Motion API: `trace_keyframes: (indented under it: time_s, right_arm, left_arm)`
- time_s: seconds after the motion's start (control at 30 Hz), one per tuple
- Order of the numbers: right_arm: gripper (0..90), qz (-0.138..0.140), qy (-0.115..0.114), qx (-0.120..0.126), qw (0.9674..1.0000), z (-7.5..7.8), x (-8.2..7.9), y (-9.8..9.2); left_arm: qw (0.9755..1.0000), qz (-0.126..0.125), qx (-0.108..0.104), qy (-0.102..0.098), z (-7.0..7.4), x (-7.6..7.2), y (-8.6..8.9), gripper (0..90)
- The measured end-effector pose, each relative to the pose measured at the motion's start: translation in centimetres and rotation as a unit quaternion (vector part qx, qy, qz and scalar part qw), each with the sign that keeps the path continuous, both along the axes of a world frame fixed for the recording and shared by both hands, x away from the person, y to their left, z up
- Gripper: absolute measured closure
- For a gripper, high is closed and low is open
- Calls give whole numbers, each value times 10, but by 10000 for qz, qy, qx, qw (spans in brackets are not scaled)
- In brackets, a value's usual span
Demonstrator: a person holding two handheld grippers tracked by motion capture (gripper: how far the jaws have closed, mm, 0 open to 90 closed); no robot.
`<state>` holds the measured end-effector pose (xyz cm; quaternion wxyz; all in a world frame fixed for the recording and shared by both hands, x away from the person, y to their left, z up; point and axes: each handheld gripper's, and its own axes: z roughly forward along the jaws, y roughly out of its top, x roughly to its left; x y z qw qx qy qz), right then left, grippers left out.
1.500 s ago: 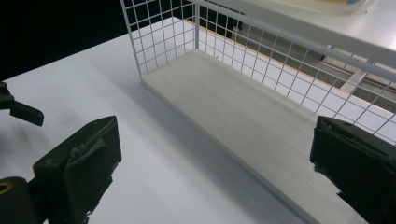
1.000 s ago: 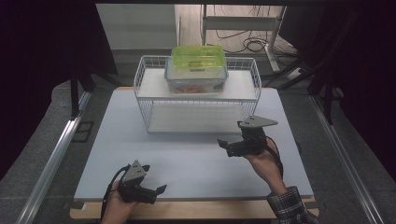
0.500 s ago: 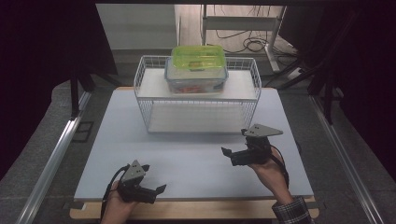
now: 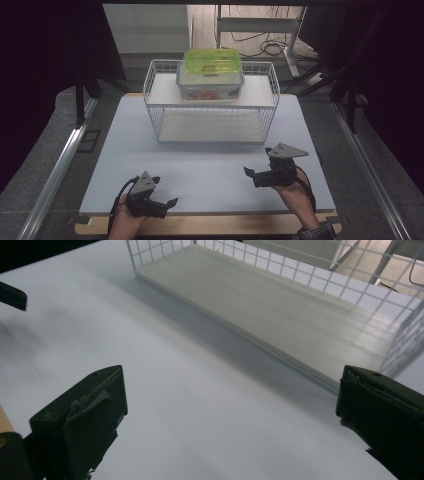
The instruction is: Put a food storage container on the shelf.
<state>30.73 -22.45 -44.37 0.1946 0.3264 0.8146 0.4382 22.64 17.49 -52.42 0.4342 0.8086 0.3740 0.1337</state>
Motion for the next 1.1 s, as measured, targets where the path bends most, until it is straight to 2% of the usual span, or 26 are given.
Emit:
trace_keyframes:
  time_s: [0.3, 0.6, 0.67, 0.87, 1.1]
  right_arm:
    - [3, -228, 20, -50, 9997, -14, -6, -17]
    - [1, -396, 61, -216, 9990, -29, -13, -29]
    - [1, -404, 107, -219, 9989, -33, -15, -30]
    - [1, -390, 195, -438, 9981, -46, -18, -31]
    - [1, -422, 483, -657, 9958, -61, -16, -32]
  left_arm:
    - [10000, -6, -1, 11, 0, 0, 0, 37]
    - [10000, -27, 16, 29, -1, 0, -1, 36]
    - [10000, -29, 18, 35, -1, 0, -1, 36]
    - [10000, -46, 39, 50, -1, 0, -2, 36]
    - [9999, -78, 62, 72, -2, 0, -3, 37]
